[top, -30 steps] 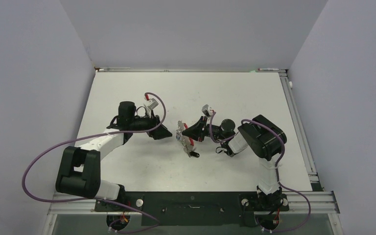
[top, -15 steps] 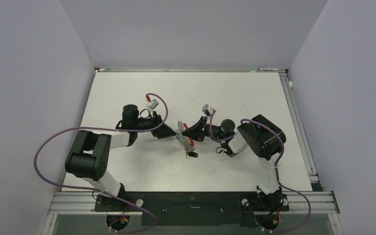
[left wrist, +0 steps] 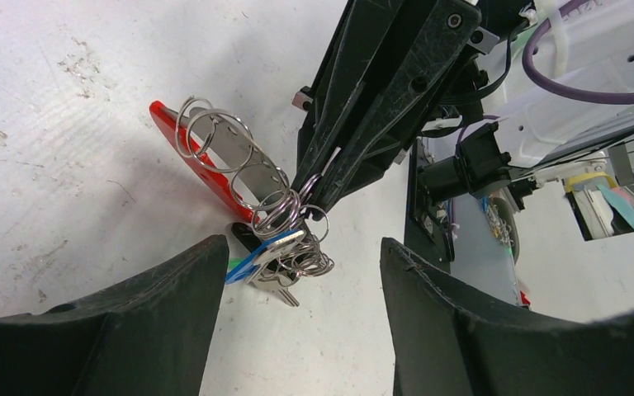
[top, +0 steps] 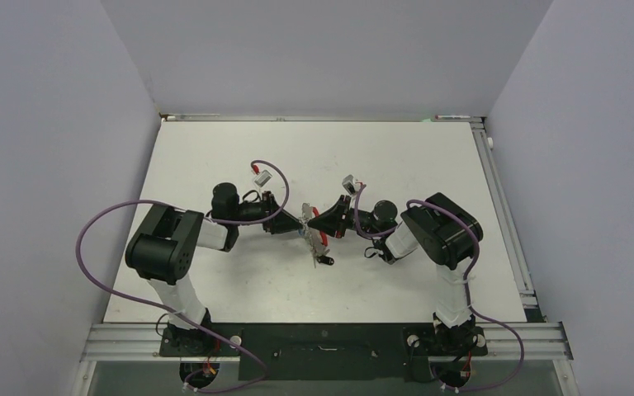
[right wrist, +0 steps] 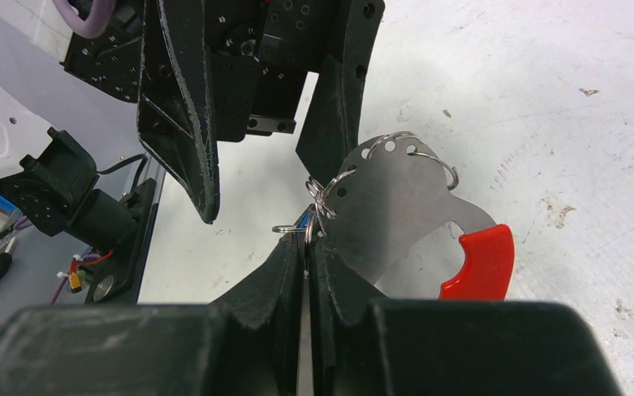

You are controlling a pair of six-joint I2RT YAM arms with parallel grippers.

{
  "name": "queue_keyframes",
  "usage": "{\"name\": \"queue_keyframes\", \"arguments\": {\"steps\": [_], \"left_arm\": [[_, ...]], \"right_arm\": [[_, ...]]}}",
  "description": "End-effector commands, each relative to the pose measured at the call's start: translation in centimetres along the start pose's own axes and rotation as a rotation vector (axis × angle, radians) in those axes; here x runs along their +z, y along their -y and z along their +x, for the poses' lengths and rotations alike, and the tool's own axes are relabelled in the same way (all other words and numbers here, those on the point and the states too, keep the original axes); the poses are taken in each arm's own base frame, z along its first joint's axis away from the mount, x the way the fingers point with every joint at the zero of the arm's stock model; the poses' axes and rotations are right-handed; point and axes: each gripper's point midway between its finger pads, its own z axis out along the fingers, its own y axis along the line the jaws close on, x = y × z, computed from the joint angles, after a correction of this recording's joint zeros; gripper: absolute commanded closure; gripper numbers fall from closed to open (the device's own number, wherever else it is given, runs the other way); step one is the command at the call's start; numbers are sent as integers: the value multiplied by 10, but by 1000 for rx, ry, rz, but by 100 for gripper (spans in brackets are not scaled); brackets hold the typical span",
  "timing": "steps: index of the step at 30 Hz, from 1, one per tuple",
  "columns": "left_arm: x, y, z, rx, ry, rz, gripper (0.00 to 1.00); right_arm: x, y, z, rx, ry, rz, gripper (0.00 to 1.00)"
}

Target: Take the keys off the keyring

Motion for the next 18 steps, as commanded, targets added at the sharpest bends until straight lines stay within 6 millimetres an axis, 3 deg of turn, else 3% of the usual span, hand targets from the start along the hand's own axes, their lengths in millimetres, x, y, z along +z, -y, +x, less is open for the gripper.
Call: {"name": "queue_keyframes", "arguments": {"steps": [1,5,9,18], "left_arm": [[3,15,-4,40,19,75,36],[7,14,1,35,12,80,36],[10,15,1,27,16,98,45],[1,12,-5,-12,53,93,80]], "right_arm": [[3,-30,-55,-222,184,-136,95],[3,-30,-56,-220,186,-135,95],[2,-30,-57,-219,186,-133,95],[-1,-27,-62,-216,196,-124,95]]}}
